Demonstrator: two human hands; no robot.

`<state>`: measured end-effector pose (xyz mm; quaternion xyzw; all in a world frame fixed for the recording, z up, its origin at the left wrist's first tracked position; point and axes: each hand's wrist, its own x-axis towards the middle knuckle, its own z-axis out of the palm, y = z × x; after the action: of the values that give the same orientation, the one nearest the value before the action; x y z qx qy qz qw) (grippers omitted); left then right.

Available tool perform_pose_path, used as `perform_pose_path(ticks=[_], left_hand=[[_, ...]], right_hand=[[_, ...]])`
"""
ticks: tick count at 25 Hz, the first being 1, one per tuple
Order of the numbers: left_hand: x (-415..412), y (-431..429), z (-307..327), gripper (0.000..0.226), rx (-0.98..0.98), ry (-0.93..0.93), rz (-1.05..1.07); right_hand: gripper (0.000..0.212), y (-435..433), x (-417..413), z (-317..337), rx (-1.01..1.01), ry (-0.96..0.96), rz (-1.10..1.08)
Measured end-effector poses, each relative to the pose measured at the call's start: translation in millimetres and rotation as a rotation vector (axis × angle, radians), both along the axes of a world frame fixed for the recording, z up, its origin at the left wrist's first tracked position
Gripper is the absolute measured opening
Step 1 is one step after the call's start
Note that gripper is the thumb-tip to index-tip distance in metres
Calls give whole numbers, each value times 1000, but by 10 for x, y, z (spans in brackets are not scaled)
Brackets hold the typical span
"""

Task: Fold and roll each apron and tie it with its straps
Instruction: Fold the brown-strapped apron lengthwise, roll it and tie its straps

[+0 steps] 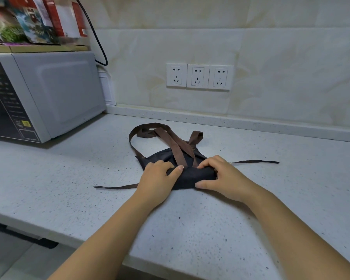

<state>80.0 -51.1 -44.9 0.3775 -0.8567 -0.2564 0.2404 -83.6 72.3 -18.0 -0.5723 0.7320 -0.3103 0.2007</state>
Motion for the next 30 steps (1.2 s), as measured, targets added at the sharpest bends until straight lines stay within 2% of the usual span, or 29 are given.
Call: perform_pose_path(ticks=[3, 5, 8, 10, 12, 13, 15, 17, 20, 22, 25, 27, 28, 30], left_hand=[[32, 65, -29, 26, -72, 135, 29], [60, 97, -41, 31, -166, 162, 34], [53, 132, -33, 35, -278, 87, 44], [16, 138, -31, 31, -306, 31, 81], [-42, 95, -10, 35, -266, -26, 137], [-85, 51, 4, 40, -216, -53, 157], [-170, -33, 63, 49, -78, -96, 186], [-235, -102, 79, 50, -42, -145, 200], [-193, -47, -3, 37, -297, -47, 161], [-166, 11, -26, 44, -432, 3, 67], [-189, 16, -11, 53, -403, -108, 38], [-236, 23, 44, 57, -340, -193, 50], [-253, 40, 63, 59, -293, -228, 52], [-285, 69, 100, 61, -261, -302, 83]], right_hand=[[17, 3, -16, 64, 35, -87, -22], [21, 28, -24, 128, 125, -134, -46], [32, 10, -16, 112, 155, -77, -147], [36, -30, 13, 62, 77, 73, -243], [32, -24, 28, 33, -76, 284, -251], [32, -3, 18, 31, -126, 283, -198], [39, 27, 16, 29, -62, 176, -56], [37, -5, -24, -9, -7, 197, -4], [24, -89, -116, -32, -20, 200, -25], [19, -116, -162, 13, 7, 93, -74], [26, -122, -163, 47, 24, -59, -163], [33, -129, -148, 28, 38, -79, -219], [37, -133, -144, 0, 47, -43, -249], [40, -169, -151, -72, 32, 158, -318]])
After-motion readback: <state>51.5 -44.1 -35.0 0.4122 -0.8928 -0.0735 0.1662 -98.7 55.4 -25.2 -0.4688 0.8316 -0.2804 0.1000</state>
